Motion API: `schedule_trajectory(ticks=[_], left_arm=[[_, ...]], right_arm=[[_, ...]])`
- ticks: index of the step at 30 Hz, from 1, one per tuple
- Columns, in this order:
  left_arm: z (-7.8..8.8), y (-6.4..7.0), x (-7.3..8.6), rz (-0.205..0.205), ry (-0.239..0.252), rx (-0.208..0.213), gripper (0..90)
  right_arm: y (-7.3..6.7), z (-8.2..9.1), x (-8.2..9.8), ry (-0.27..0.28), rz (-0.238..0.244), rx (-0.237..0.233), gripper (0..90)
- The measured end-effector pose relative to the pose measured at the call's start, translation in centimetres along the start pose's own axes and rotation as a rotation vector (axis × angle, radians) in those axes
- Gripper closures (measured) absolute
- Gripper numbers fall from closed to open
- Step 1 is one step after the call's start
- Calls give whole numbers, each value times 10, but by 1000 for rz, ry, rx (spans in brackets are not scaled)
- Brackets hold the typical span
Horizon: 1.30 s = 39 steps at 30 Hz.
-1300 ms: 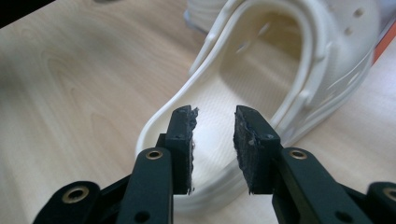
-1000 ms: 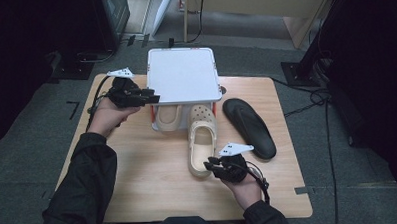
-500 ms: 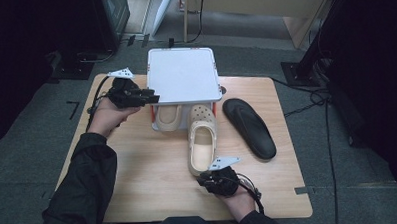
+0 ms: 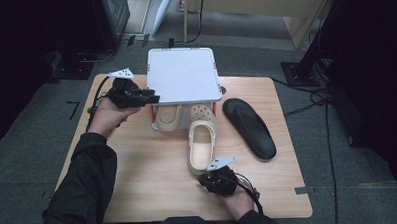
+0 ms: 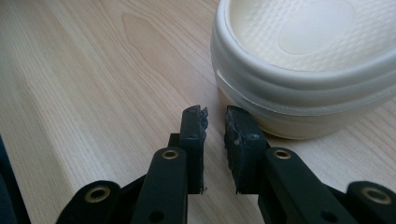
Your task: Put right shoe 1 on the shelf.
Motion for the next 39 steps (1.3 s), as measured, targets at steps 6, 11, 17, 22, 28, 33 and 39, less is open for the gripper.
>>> schedule_trajectory(ticks=[6, 11, 17, 22, 28, 33, 39], left_arm=[[0, 0, 0, 0, 1, 0, 586], [0, 0, 0, 0, 1, 2, 590], [0, 0, 0, -6, 1, -15, 629], [-1, 0, 0, -7, 1, -13, 630], [0, 0, 0, -6, 2, -12, 631], [0, 0, 0, -11, 2, -14, 636], [0, 0, 0, -9, 3, -15, 637]], right_arm=[[-2, 0, -7, 36, 32, 8, 784], [-1, 4, -13, 80, 40, 47, 774], [6, 12, -22, 131, 29, 55, 775], [0, 8, -21, 115, 30, 27, 774], [-4, -9, -22, 81, 55, -16, 798], [-4, -6, -21, 72, 56, 28, 806], [2, 7, -19, 96, 11, 61, 743]])
Point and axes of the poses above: each handheld gripper's, and its own axes: z roughly backward along the jaws, x roughly out of its underside, y roughly to its right, the point moved 2 cm from there along -z, roughly forward along the jaws, and after that the axes turned 3 degrees about -x, right-handed, at the moved point
